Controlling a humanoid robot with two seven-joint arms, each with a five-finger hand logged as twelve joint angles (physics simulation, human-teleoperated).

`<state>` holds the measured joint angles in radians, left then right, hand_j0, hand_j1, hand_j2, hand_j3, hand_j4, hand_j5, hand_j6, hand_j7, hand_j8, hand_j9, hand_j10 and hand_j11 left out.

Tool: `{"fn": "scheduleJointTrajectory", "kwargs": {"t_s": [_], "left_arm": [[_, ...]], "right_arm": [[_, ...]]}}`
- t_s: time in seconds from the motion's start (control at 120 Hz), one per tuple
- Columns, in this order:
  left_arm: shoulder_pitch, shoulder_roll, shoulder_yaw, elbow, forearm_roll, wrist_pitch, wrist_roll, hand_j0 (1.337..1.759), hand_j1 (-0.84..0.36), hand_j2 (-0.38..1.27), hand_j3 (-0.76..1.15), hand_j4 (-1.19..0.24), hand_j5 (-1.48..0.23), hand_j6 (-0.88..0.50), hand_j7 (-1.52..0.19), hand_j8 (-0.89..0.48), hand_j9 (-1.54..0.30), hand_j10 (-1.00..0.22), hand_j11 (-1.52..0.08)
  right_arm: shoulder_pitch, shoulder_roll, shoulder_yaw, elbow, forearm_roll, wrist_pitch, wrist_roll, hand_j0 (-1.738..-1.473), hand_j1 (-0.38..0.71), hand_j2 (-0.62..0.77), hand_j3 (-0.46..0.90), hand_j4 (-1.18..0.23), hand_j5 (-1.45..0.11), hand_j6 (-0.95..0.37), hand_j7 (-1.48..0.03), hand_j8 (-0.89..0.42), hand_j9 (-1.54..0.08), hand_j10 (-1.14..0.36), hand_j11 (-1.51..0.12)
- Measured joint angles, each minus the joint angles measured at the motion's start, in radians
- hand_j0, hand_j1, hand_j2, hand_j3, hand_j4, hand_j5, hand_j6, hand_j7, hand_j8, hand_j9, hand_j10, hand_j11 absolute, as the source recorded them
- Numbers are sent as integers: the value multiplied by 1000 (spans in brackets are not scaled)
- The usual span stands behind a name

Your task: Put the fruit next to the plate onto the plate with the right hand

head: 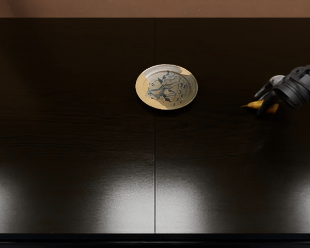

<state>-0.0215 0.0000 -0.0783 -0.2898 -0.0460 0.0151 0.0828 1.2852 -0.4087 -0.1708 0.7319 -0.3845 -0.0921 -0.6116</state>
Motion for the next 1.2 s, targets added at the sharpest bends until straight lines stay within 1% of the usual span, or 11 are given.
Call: {"fn": "scheduleJointTrajectory", "kwargs": {"t_s": [0.108, 0.125, 0.133, 0.3, 0.375, 0.567, 0.75, 0.875, 1.008, 1.092, 1.2], "left_arm": [[0, 0, 0, 0, 0, 0, 0, 1658, 344, 0, 0, -4, -5, -4, -5, -4, -5, -4, -5], [0, 0, 0, 0, 0, 0, 0, 1658, 344, 0, 0, -4, -5, -4, -5, -4, -5, -4, -5], [0, 0, 0, 0, 0, 0, 0, 1658, 344, 0, 0, -4, -5, -4, -5, -4, -5, -4, -5], [0, 0, 0, 0, 0, 0, 0, 1658, 344, 1, 0, -4, -5, -4, -5, -4, -5, -4, -5], [0, 0, 0, 0, 0, 0, 0, 1658, 344, 1, 0, -4, -5, -4, -5, -4, -5, -4, -5], [0, 0, 0, 0, 0, 0, 0, 1658, 344, 0, 0, -4, -5, -4, -5, -4, -5, -4, -5], [0, 0, 0, 0, 0, 0, 0, 1658, 344, 0, 0, -4, -5, -4, -5, -4, -5, -4, -5], [0, 0, 0, 0, 0, 0, 0, 1658, 344, 1, 0, -4, -5, -4, -5, -4, -5, -4, -5], [0, 0, 0, 0, 0, 0, 0, 1658, 344, 1, 0, -4, -5, -4, -5, -4, -5, -4, -5], [0, 0, 0, 0, 0, 0, 0, 1658, 344, 0, 0, -4, -5, -4, -5, -4, -5, -4, -5], [0, 0, 0, 0, 0, 0, 0, 1658, 344, 1, 0, -4, -5, -4, -5, -4, -5, -4, -5]], "right_arm": [[-13, -22, 110, 0, 3, 48, 0, -1650, 322, 372, 1, -858, -1111, -572, -1112, -461, -1142, -531, -1167], [-14, -27, 133, -1, 5, 63, 0, -1650, 306, 331, 0, -859, -1113, -581, -1114, -464, -1142, -531, -1168], [-14, -30, 146, -1, 6, 72, 0, -1650, 309, 366, 0, -861, -1112, -588, -1114, -465, -1141, -531, -1167], [-10, -55, 351, -1, 60, 234, 0, -1649, 280, 358, 0, -872, -1116, -641, -1126, -518, -1129, -563, -1158], [11, 2, 383, -12, 75, 255, 0, -1649, 263, 332, 0, -877, -1114, -649, -1128, -531, -1126, -575, -1158], [83, 232, 408, -118, 83, 269, 1, -1650, 238, 295, 0, -877, -1124, -660, -1132, -542, -1135, -583, -1168], [108, 333, 402, -198, 83, 269, 0, -1651, 225, 285, 0, -879, -1113, -683, -1130, -559, -1131, -586, -1155], [111, 377, 346, -265, 32, 156, 1, -1654, -16, 173, 0, -505, -641, -400, -649, -330, -651, -346, -664], [114, 365, 323, -288, 12, 91, 1, -1656, -161, 88, 0, -277, -351, -222, -355, -186, -356, -194, -362], [115, 261, 403, -281, 33, 200, 1, -1657, -215, 57, 0, -192, -243, -157, -245, -132, -246, -138, -251], [81, 26, 552, -260, 113, 503, 1, -1657, -260, 32, 0, -123, -155, -103, -156, -88, -157, -91, -159]]}}
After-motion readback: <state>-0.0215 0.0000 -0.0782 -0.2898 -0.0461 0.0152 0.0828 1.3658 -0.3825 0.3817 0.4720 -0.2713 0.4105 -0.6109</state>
